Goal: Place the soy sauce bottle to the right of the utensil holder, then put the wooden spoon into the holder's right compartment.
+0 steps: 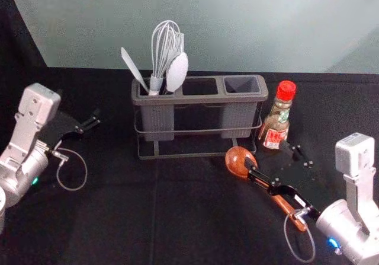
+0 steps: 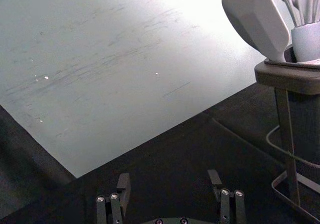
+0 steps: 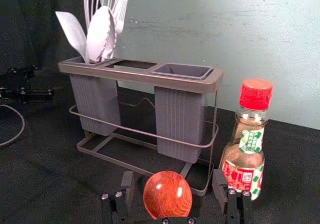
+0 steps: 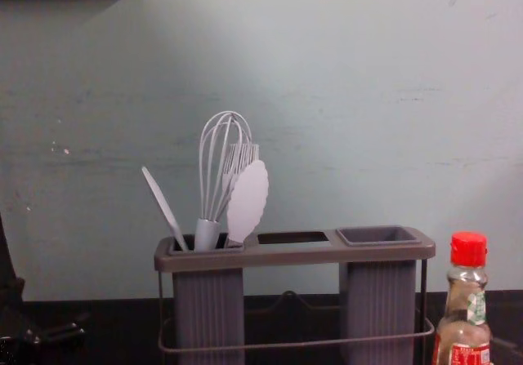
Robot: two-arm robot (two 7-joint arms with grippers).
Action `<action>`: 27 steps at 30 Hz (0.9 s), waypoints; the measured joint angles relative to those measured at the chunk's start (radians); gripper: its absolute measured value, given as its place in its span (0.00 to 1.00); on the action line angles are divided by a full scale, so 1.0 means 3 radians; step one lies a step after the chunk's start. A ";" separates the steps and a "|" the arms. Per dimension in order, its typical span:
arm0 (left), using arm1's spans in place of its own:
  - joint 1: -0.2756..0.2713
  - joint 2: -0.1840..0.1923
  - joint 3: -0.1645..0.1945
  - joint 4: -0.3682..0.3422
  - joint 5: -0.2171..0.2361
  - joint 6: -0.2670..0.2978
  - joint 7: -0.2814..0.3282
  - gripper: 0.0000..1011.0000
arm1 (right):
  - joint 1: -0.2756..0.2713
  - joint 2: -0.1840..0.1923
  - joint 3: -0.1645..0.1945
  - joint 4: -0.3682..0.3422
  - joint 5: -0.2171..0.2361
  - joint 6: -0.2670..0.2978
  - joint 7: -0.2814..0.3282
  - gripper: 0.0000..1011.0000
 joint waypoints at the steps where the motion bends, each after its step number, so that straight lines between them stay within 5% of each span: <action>1: 0.0000 0.0000 0.0000 0.0000 0.0000 0.0000 0.0000 1.00 | 0.0000 0.0001 0.0000 0.0000 0.0000 0.0000 0.0000 0.99; 19: 0.0000 0.0000 0.0000 0.0000 0.0000 0.0000 0.0000 1.00 | -0.0003 0.0011 0.0008 -0.0010 0.0010 -0.0005 0.0001 0.99; 27: 0.0000 0.0000 0.0000 0.0000 0.0000 0.0000 0.0000 1.00 | 0.0063 0.0014 -0.0029 -0.0202 -0.0171 0.0644 -0.0150 0.99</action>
